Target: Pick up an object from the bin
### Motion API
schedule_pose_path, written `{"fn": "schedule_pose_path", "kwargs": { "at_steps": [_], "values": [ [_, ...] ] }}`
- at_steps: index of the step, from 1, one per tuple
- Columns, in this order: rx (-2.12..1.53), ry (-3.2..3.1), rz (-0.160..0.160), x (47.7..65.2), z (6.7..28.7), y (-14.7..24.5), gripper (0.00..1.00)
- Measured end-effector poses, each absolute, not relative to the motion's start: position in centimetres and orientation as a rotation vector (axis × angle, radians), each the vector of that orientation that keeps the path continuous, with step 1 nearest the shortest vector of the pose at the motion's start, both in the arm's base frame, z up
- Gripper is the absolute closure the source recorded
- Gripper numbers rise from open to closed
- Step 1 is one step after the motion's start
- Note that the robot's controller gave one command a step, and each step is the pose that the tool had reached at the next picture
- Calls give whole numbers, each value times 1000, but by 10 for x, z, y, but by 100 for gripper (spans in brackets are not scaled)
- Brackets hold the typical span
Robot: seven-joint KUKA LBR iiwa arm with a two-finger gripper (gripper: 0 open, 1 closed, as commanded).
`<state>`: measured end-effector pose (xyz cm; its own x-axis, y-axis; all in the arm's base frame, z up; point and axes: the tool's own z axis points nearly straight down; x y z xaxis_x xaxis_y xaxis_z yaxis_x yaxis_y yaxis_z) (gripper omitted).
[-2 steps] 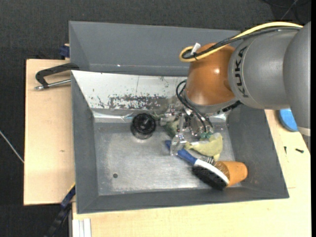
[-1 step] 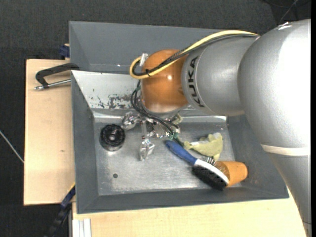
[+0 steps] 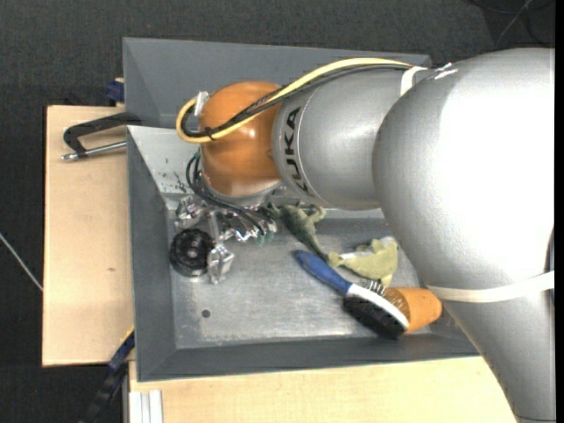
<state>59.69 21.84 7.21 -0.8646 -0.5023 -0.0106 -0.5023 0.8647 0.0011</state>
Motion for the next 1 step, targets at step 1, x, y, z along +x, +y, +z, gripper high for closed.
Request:
{"fn": "schedule_pose_path", "kwargs": {
  "at_steps": [1],
  "values": [
    [-807, 3024, 7, 598, 74, 216, 100]
  ]
}}
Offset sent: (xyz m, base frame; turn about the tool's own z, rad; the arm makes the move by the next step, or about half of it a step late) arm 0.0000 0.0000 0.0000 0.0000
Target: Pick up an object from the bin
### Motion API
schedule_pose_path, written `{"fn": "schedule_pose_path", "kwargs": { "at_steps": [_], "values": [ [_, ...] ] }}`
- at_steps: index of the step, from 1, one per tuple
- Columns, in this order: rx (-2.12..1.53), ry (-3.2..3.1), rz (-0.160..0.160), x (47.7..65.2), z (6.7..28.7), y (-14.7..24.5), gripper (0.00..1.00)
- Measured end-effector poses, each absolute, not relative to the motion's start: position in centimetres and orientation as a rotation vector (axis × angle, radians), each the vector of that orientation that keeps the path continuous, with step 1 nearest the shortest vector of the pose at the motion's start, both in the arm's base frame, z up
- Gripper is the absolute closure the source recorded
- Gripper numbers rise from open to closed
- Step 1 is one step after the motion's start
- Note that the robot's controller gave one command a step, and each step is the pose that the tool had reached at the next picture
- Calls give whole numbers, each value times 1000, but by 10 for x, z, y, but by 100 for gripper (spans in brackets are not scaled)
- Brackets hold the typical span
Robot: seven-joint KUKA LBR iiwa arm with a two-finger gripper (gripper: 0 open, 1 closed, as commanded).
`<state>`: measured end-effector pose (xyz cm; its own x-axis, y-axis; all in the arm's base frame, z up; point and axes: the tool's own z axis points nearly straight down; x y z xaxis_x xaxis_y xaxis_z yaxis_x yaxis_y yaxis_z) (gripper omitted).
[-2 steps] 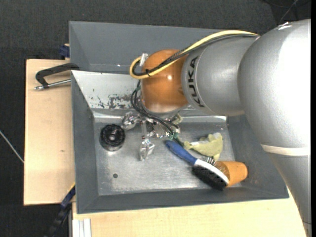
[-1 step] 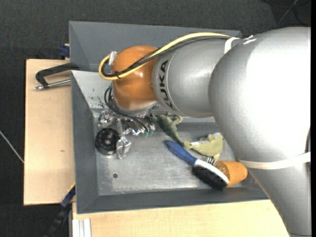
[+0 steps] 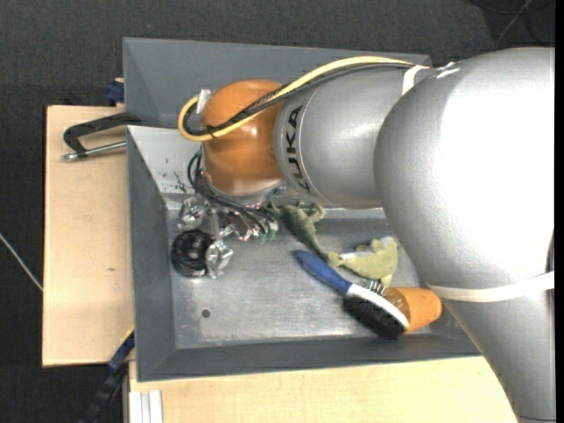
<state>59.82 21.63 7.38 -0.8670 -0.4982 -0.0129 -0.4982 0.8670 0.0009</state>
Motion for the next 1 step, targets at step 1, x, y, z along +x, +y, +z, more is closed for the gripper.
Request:
{"fn": "schedule_pose_path", "kwargs": {
  "at_steps": [1],
  "values": [
    [-800, 3022, 3, 586, 207, 204, 100]
  ]
}}
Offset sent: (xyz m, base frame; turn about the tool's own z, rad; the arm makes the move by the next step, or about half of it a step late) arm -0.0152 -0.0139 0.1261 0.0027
